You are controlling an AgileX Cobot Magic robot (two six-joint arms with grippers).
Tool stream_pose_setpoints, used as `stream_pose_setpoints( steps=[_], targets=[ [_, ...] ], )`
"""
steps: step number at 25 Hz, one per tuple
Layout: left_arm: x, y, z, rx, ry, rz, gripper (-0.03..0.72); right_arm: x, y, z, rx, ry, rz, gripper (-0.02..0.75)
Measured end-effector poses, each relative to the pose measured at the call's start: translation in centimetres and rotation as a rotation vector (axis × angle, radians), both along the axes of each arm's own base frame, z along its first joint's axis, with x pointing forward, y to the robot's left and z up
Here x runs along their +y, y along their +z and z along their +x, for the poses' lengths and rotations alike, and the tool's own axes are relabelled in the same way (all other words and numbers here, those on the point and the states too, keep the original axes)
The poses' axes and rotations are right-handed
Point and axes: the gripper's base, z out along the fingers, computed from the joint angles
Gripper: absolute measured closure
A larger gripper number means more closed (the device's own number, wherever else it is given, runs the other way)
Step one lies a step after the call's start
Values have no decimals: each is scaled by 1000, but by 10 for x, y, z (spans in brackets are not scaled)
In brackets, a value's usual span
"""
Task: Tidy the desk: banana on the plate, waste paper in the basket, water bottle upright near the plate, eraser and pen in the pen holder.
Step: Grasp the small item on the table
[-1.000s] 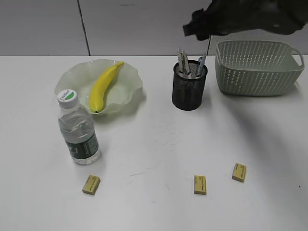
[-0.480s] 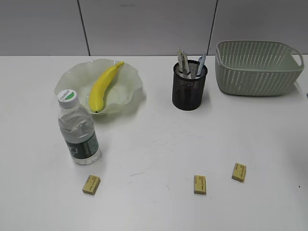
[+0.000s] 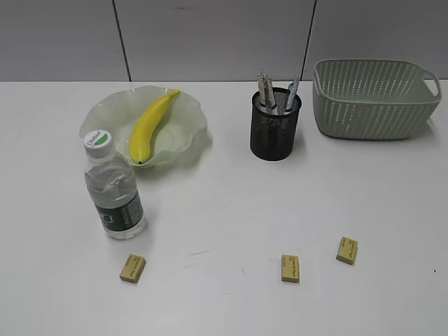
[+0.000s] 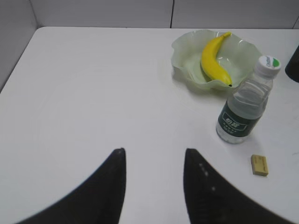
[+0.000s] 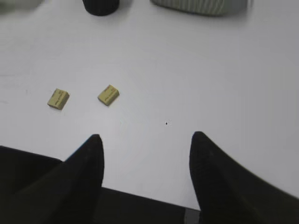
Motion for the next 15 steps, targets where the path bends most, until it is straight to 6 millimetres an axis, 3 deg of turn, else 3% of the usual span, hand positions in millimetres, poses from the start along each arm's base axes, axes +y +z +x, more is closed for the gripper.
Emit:
stream_pose_setpoints(
  steps=[3,7,11,15],
  targets=[
    [-2,0,5,31,-4,20,379,-10,-11,-22,-99,8,42,276],
    [-10,2,25,123,-47,84,379,-13,-29,-34,-143,28,91,317],
    [-28,7,62,243,-130,139,379,-13,-32,-37,-168,40,112,355],
    [-60,-3,113,410,-285,105,379,-12,-31,-36,-178,42,116,364]
  ],
)
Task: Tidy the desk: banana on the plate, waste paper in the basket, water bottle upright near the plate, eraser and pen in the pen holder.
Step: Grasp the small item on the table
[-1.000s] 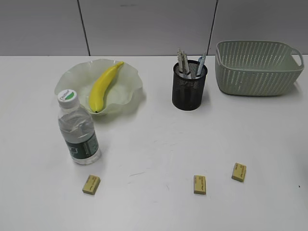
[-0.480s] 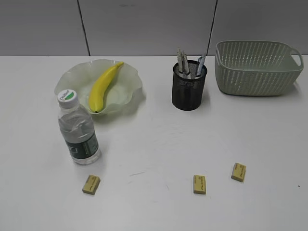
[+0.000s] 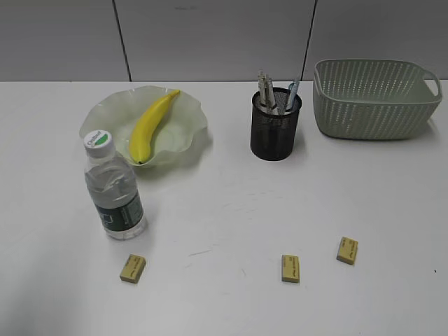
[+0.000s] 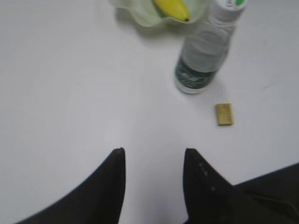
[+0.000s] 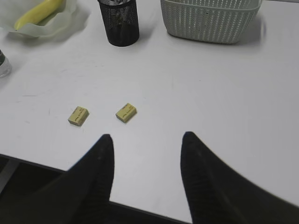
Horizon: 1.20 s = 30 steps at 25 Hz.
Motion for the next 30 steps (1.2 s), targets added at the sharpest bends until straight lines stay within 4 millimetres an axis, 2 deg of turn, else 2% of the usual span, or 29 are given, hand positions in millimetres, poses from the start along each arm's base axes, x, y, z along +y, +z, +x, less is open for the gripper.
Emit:
stream_pose_setpoints(
  steps=[3,7,10,14,18,20,30],
  targets=[
    [-27,-18,35,141,-80,-66,378,0,0,0,-1,0,0,365],
    [-62,-47,65,291,-176,-36,378,0,0,0,-3,1,2,366],
    [-95,-76,72,386,-268,21,378,0,0,0,-3,1,2,366],
    [-124,-122,79,473,-265,70,363,0,0,0,-4,1,2,370],
    [-130,-157,90,508,-213,105,302,0,0,0,-4,1,2,396],
    [-132,-166,94,499,-186,101,288,0,0,0,-4,1,2,407],
    [-135,-167,96,503,-117,46,303,0,0,0,-4,2,2,416]
  ],
)
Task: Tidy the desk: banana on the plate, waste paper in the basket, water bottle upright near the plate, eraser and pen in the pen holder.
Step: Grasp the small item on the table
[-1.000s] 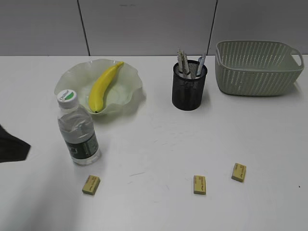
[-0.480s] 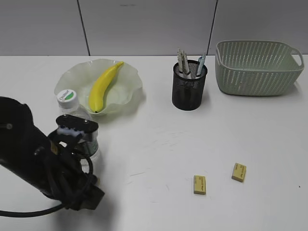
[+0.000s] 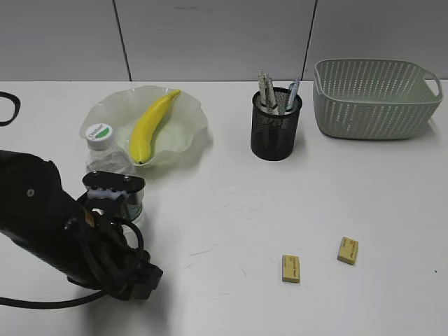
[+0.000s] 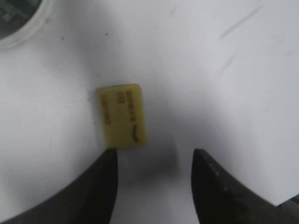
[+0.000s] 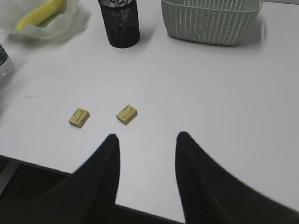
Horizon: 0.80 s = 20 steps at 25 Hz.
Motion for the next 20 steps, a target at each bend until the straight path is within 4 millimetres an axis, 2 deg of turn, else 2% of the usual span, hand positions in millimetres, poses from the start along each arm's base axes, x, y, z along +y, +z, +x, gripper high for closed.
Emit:
stream_pose_setpoints(
  steps=[8,12,16,20],
  targets=[
    [-6,-2,2,-30,65,-51,345,0,0,0,-1,0,0,448],
    [-8,3,-13,-152,110,-129,370,0,0,0,-1,0,0,463],
    [4,10,-40,-250,137,-191,374,0,0,0,-1,0,0,468],
    [12,15,-41,-364,164,-226,374,0,0,0,-1,0,0,470]
  ],
)
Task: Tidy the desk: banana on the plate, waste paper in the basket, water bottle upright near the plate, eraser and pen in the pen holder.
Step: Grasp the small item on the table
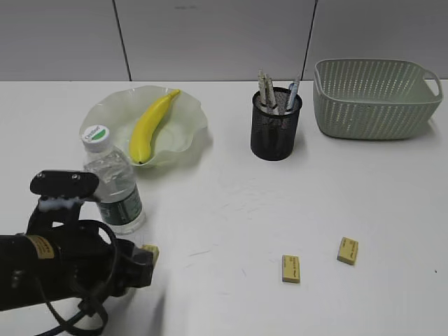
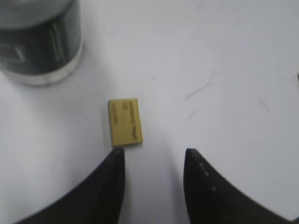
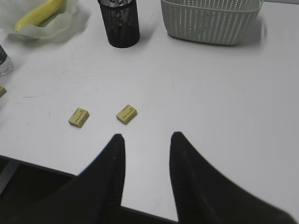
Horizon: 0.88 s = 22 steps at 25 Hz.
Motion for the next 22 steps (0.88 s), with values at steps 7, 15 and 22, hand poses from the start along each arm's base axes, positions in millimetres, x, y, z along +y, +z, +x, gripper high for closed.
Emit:
stream_pose_setpoints(
  steps=[7,15,22],
  targets=[
    [-8,-19,13,-28,8,52,249,0,0,0,-1,1,-2,470],
    [-21,-41,30,-26,48,83,214,0,0,0,0,1,-2,470],
    [-31,-48,39,-30,52,85,350,0,0,0,-1,1,-2,471]
  ],
)
